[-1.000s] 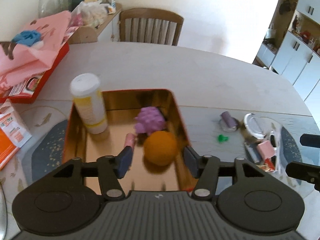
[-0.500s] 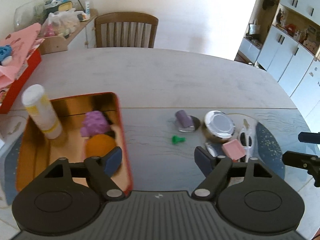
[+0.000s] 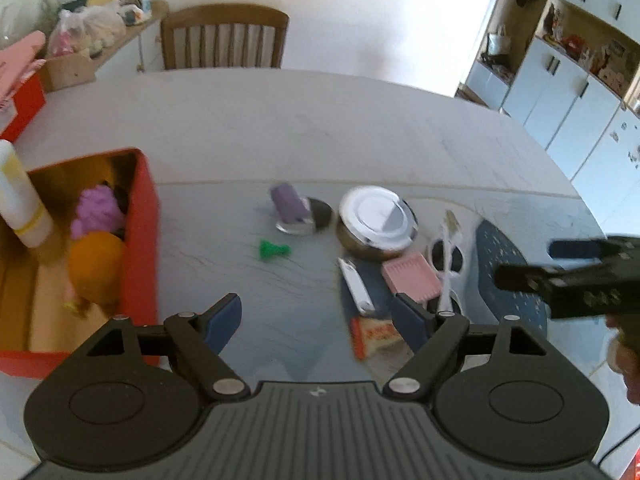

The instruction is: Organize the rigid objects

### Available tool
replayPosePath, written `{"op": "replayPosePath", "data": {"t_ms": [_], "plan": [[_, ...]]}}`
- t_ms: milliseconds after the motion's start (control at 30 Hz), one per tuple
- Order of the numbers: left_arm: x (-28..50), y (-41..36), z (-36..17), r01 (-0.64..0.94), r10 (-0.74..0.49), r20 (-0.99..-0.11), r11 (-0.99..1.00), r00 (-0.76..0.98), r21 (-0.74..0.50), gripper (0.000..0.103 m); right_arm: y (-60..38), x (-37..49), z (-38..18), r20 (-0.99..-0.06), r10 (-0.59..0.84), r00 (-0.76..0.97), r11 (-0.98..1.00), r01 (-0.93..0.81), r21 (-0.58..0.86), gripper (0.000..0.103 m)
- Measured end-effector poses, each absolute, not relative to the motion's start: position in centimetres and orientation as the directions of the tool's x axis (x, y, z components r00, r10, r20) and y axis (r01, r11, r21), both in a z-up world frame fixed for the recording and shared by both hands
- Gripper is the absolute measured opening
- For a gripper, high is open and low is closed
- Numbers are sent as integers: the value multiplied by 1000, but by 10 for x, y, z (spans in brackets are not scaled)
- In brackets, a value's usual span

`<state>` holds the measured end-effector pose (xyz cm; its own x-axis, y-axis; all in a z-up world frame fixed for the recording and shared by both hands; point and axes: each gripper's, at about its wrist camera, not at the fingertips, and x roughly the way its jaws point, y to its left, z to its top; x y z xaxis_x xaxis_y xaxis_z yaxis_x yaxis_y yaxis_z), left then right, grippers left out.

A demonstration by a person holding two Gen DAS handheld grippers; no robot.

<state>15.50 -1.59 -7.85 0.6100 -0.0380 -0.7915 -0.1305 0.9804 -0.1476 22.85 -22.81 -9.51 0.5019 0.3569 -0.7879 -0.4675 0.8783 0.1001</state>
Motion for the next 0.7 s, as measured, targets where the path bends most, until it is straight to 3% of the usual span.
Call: {"op": "replayPosePath", "data": {"t_ms": [367, 700], "plan": [[166, -47, -107, -145, -33, -822, 980, 569, -139, 82, -211, 252, -121, -832, 339, 439, 874, -474, 107, 99], [176, -63, -118, -158, -17, -831, 980, 556, -125, 82, -198, 263, -135, -849, 317, 423, 894, -432, 118, 83]]}}
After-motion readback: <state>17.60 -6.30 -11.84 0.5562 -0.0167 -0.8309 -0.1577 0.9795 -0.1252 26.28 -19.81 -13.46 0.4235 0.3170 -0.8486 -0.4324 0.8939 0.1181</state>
